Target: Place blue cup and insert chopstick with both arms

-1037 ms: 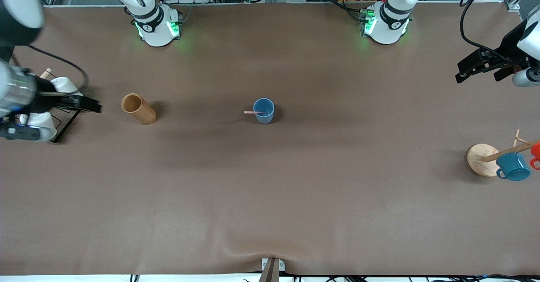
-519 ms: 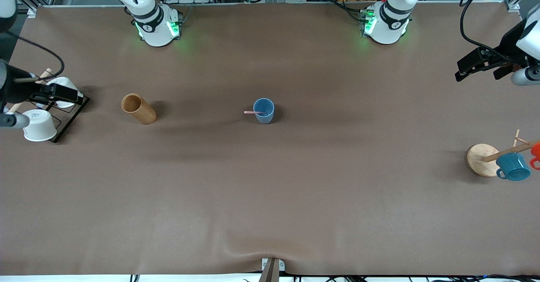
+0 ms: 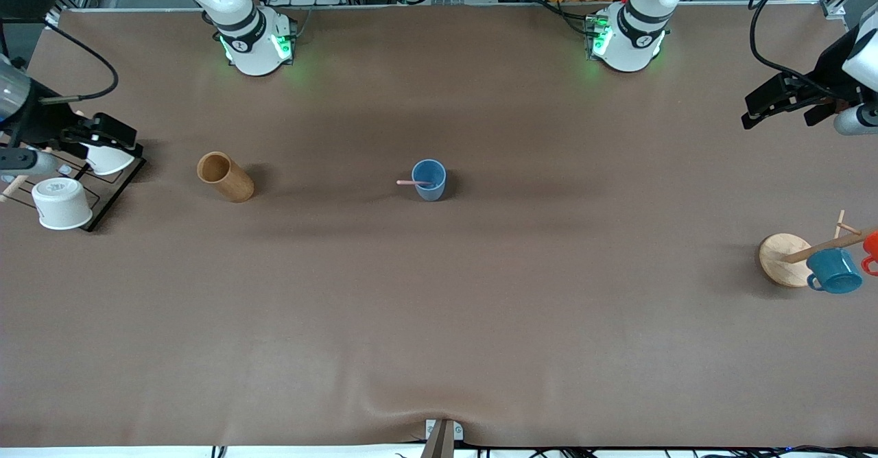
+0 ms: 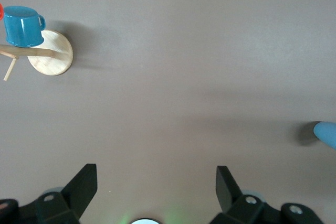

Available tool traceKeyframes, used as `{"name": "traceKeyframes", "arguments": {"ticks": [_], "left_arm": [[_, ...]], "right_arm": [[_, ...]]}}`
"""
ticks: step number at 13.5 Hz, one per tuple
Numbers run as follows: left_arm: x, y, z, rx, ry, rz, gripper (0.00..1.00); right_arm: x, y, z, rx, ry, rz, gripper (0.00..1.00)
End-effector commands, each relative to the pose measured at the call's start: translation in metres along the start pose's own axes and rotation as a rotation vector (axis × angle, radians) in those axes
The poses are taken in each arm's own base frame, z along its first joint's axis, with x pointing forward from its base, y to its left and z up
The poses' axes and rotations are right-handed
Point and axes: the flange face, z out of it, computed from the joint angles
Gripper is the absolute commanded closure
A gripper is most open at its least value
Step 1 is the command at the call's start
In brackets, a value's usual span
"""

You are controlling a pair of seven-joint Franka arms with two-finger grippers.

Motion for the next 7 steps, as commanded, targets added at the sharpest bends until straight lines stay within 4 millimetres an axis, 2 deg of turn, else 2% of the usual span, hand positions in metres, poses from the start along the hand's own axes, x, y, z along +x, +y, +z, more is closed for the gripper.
{"name": "traceKeyframes", "arguments": {"ticks": [1, 4, 7], "left_arm": [[-0.006, -0.004, -0.013, -0.009, 0.017, 0.023, 0.0], [-0.004, -0.006, -0.015, -0.01, 0.022, 0.016, 0.0], [-0.003, -0.007, -0.017, -0.006, 0.027, 0.009, 0.0]], "right_arm": [[0.01, 0.001, -0.023, -0.011, 0.0, -0.017, 0.0], [0.007, -0.005, -0.03, -0.011, 0.004, -0.017, 0.0], [0.008, 0.002, -0.035, -0.012, 0.017, -0.007, 0.0]]}}
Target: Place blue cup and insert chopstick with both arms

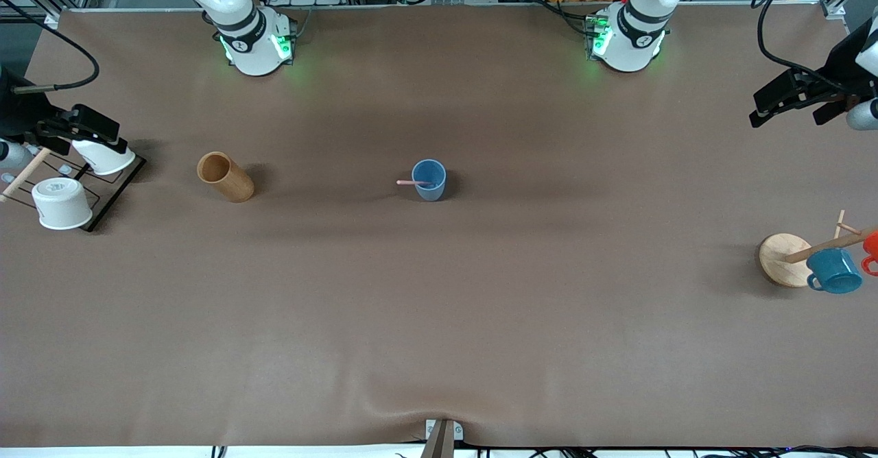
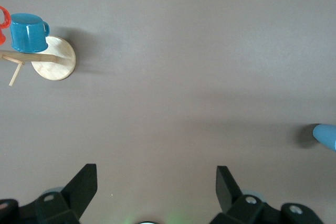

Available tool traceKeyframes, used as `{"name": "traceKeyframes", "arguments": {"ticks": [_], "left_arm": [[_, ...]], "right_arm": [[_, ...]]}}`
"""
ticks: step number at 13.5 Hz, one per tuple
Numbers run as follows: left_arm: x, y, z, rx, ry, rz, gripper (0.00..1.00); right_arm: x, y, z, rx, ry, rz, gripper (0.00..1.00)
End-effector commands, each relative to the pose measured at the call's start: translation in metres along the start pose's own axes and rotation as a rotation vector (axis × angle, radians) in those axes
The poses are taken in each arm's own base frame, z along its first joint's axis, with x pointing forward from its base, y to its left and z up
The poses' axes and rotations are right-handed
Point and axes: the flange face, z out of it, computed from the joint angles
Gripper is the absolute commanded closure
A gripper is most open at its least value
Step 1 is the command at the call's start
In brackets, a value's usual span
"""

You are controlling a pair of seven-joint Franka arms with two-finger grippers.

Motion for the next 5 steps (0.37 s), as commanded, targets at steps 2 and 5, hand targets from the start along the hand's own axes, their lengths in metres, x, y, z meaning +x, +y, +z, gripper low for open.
{"name": "traceKeyframes", "arguments": {"ticks": [2, 5], "left_arm": [[-0.004, -0.0004, -0.0081, -0.003, 0.007, 0.001, 0.0], [-0.004, -0.0004, -0.0081, -0.003, 0.007, 0.001, 0.0]], "right_arm": [[0.0051, 0.0074, -0.0063, -0.011, 0.006, 0.007, 0.0], [0.0052, 0.0045, -0.0061, -0.016, 0.005, 0.001, 0.0]]}}
